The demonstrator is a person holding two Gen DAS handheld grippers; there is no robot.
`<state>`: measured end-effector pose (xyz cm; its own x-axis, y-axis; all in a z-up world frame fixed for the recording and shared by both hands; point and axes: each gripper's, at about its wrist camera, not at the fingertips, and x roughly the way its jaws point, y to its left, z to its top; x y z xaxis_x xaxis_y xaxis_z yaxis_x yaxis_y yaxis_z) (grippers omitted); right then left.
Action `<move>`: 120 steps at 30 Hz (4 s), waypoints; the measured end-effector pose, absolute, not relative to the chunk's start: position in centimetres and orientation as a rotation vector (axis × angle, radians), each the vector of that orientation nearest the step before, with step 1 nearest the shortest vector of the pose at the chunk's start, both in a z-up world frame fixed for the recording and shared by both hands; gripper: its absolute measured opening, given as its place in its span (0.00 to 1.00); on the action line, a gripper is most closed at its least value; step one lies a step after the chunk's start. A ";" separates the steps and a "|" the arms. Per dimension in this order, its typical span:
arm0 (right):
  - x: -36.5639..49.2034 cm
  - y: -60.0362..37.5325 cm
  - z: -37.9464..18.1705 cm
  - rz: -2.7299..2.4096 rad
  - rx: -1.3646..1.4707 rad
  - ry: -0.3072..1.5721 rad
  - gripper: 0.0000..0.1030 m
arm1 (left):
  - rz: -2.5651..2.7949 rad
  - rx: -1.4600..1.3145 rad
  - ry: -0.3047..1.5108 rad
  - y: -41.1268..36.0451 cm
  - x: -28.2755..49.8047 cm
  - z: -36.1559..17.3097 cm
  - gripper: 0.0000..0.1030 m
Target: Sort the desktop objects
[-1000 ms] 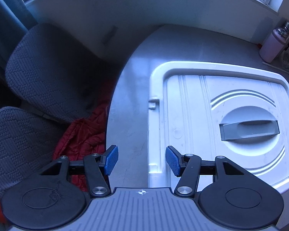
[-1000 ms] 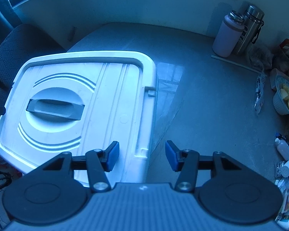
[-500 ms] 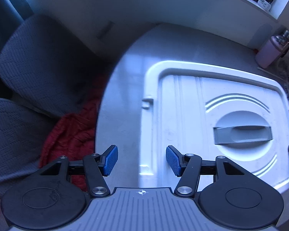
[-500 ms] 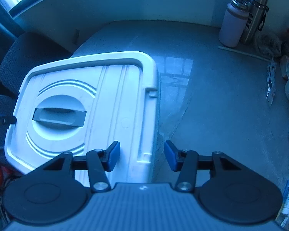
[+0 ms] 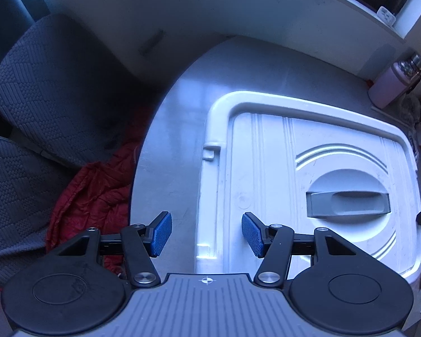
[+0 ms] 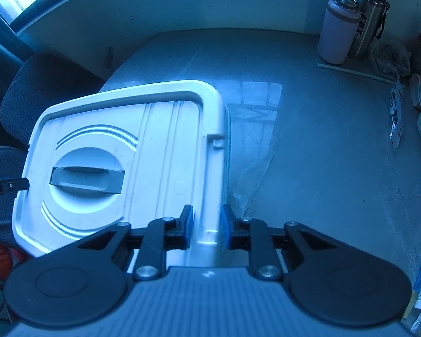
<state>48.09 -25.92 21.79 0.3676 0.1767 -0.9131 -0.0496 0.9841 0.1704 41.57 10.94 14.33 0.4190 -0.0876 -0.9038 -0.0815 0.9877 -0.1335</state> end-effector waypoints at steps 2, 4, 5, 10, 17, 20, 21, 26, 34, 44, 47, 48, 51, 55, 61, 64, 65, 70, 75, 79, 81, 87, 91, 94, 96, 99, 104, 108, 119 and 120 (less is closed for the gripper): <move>48.1 -25.5 21.9 0.141 0.097 1.185 0.21 | -0.007 -0.167 1.135 10.8 41.6 14.3 0.57; 48.0 -25.4 21.9 0.139 0.092 1.182 0.21 | -0.012 -0.166 1.129 10.6 41.6 14.3 0.57; 48.0 -25.6 21.9 0.140 0.099 1.181 0.21 | -0.018 -0.165 1.124 10.4 41.6 14.3 0.57; 48.0 -26.1 21.9 0.150 0.129 1.180 0.21 | -0.050 -0.230 1.105 10.6 41.5 13.9 0.53; 47.9 -25.9 21.9 0.145 0.124 1.174 0.21 | -0.042 -0.231 1.083 10.6 41.1 14.3 0.31; 47.9 -26.1 21.4 0.143 0.125 1.192 0.17 | -0.033 -0.191 1.086 10.3 41.2 14.7 0.25; 47.9 -26.2 21.3 0.143 0.133 1.188 0.17 | -0.030 -0.178 1.087 10.1 41.3 14.8 0.25; 47.6 -27.0 21.1 0.150 0.179 1.177 0.17 | -0.024 -0.143 1.076 9.2 41.6 15.4 0.22; 47.0 -27.1 21.1 0.147 0.210 1.157 0.18 | -0.031 -0.085 1.068 7.7 42.2 15.7 0.18; 45.9 -25.8 21.2 0.101 0.143 1.139 0.19 | -0.008 -0.061 1.081 8.4 42.3 15.5 0.19; 46.0 -25.6 21.3 0.090 0.136 1.139 0.19 | -0.010 -0.057 1.074 8.5 42.2 15.3 0.19; 46.1 -25.6 21.3 0.089 0.137 1.139 0.19 | -0.010 -0.057 1.075 8.5 42.3 15.3 0.19; 46.2 -25.6 21.3 0.085 0.144 1.144 0.19 | -0.009 -0.047 1.078 8.3 42.4 15.3 0.20; 46.2 -25.5 21.2 0.073 0.153 1.142 0.21 | -0.009 -0.018 1.082 7.9 42.5 15.3 0.20; 45.5 -25.4 21.1 0.062 0.193 1.139 0.42 | -0.006 0.020 1.058 7.4 41.6 16.0 0.43; 44.3 -24.3 21.7 0.055 0.168 1.088 0.56 | -0.004 0.051 1.007 7.3 40.4 16.7 0.51; 43.9 -23.9 21.9 0.054 0.159 1.075 0.58 | -0.002 0.057 0.992 7.3 39.9 16.9 0.53; 41.1 -22.0 22.3 0.031 0.104 1.023 0.59 | 0.004 0.037 0.923 8.1 37.1 17.1 0.58; 37.1 -20.5 22.1 -0.009 0.095 0.949 0.59 | -0.006 0.065 0.878 8.1 33.9 16.6 0.59; 34.4 -19.7 21.5 -0.006 0.106 0.914 0.59 | -0.019 0.063 0.851 7.6 31.0 16.4 0.59; 33.2 -19.4 21.2 -0.005 0.107 0.906 0.59 | -0.034 0.068 0.848 7.3 29.6 16.1 0.60; 29.5 -18.9 20.0 -0.001 0.087 0.845 0.67 | -0.031 0.055 0.813 6.3 24.9 13.7 0.63; 27.1 -18.8 18.3 0.008 0.077 0.822 0.68 | -0.023 0.033 0.794 4.9 22.0 11.0 0.63; 25.1 -18.3 17.0 0.010 0.066 0.796 0.68 | 0.030 0.048 0.781 3.6 19.8 9.4 0.63; 23.9 -18.0 16.1 0.008 0.079 0.777 0.68 | 0.009 0.068 0.764 2.7 18.4 8.4 0.63; 22.3 -17.7 14.9 -0.011 0.106 0.751 0.68 | 0.027 0.114 0.740 1.8 16.6 7.1 0.63; 20.5 -17.0 13.5 -0.036 0.083 0.699 0.68 | 0.044 0.079 0.700 1.7 14.4 5.3 0.63; 19.7 -16.7 13.1 -0.049 0.082 0.653 0.68 | 0.070 0.048 0.669 1.9 13.7 4.4 0.63; 18.7 -16.1 11.7 -0.043 0.073 0.617 0.69 | 0.097 0.054 0.649 2.0 13.4 2.7 0.63; 18.6 -16.1 11.7 -0.042 0.074 0.616 0.69 | 0.093 0.054 0.649 2.1 13.4 2.7 0.63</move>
<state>18.60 -16.07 11.69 0.8157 -0.0173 -0.5782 0.0611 0.9965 0.0564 13.39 2.07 2.72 0.7925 0.1036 -0.6010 -0.0696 0.9944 0.0798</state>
